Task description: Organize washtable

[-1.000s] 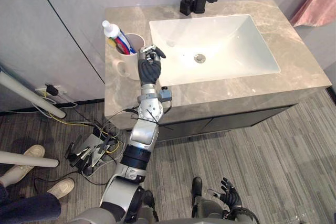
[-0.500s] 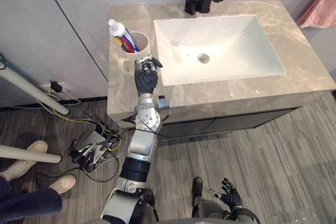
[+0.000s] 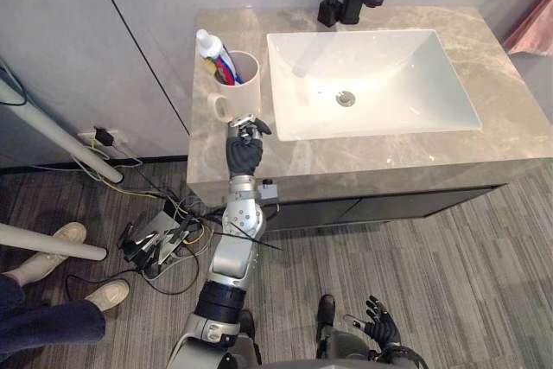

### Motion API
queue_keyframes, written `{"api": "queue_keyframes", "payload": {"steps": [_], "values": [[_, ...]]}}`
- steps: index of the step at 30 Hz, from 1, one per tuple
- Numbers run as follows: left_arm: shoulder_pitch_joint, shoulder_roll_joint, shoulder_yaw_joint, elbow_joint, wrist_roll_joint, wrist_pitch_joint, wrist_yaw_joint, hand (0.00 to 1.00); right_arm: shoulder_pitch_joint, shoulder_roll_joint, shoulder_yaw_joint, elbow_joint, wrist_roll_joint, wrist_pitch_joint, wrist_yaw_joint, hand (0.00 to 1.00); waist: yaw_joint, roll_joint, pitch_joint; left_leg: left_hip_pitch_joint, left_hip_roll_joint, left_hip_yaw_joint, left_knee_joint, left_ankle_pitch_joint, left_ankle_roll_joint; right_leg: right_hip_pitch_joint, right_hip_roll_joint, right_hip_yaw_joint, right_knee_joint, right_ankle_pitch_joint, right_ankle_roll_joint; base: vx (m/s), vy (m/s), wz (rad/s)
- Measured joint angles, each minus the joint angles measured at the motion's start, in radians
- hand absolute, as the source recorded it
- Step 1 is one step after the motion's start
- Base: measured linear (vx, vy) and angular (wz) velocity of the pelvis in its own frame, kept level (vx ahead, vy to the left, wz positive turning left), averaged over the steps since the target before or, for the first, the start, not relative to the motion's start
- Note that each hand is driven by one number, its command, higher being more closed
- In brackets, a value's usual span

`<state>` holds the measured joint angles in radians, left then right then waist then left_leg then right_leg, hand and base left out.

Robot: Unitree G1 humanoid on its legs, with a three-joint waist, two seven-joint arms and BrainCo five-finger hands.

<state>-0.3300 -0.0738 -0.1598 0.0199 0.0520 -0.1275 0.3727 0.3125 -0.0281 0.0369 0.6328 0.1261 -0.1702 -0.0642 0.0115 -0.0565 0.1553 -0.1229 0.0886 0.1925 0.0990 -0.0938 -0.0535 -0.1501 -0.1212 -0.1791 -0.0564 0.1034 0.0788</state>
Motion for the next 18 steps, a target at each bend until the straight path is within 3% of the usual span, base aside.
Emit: {"api": "queue_keyframes", "payload": {"steps": [10,18], "values": [[-0.137,0.059,0.034,0.064,0.028,0.017,0.025,1.00,0.001,0.003,0.005,-0.008,0.003,0.000,0.001,0.00,-0.004,-0.019,0.011,-0.036,0.000,0.001,0.016,0.000,0.000,-0.032,0.001,0.004,0.003,0.003,-0.003,0.00,0.000,0.00],[-0.202,0.098,0.133,0.120,0.080,0.083,0.065,1.00,0.000,0.004,0.021,-0.031,0.003,-0.001,0.003,0.00,-0.023,-0.034,0.035,-0.047,0.002,0.008,0.026,-0.001,-0.001,-0.047,0.004,0.015,0.009,0.007,-0.009,-0.02,-0.004,-0.03]]}}
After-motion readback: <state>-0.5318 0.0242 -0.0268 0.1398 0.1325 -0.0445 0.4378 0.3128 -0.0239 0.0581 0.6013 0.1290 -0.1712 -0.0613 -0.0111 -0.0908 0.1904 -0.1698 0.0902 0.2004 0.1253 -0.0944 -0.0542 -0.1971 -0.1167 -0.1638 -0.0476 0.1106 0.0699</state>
